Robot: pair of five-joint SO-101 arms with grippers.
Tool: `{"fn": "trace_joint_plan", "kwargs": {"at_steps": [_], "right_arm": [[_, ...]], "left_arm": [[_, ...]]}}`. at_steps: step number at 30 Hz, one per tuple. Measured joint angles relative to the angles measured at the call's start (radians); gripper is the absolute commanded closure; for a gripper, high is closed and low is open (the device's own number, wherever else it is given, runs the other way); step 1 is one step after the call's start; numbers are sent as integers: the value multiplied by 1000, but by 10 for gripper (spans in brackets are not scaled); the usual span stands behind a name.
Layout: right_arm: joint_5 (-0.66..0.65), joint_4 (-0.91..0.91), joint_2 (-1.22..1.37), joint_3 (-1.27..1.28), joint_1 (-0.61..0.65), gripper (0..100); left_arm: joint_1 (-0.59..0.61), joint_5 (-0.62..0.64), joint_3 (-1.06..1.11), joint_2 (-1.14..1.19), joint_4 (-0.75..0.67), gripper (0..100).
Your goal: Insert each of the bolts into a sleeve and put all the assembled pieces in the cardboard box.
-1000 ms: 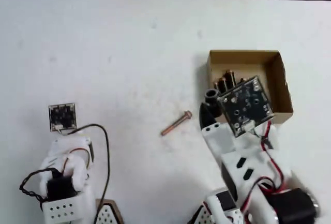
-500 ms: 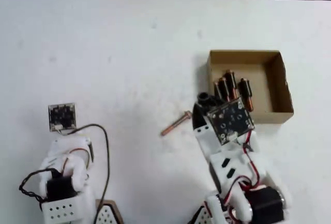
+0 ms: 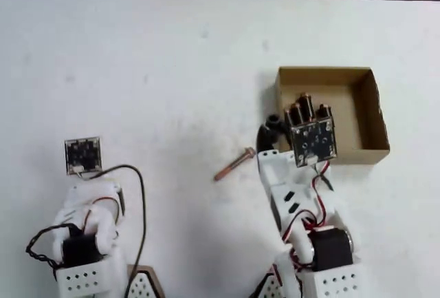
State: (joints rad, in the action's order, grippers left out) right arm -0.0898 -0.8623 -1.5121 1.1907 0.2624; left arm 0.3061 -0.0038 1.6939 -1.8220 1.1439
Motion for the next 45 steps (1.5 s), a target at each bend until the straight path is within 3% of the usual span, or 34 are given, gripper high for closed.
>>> {"fn": "trace_joint_plan", "kwargs": {"at_steps": [4,11,19,25,28,40,45], "right_arm": [[0,14,2,48,0,982],[34,14,-14,49,0,982],[64,-26,-265,49,0,982],[64,-34,-270,55,0,981],[64,-34,-272,104,0,981],[64,117,-278,272,-107,981],[64,249,-278,367,-126,981]], "left_arm": [[0,-31,0,0,0,973],[0,-298,0,0,-17,976],[0,-322,0,0,-17,976],[0,-341,0,0,-17,976],[0,-420,-9,0,-17,976],[0,-698,-417,-6,155,976],[0,-741,-545,173,155,976]]}}
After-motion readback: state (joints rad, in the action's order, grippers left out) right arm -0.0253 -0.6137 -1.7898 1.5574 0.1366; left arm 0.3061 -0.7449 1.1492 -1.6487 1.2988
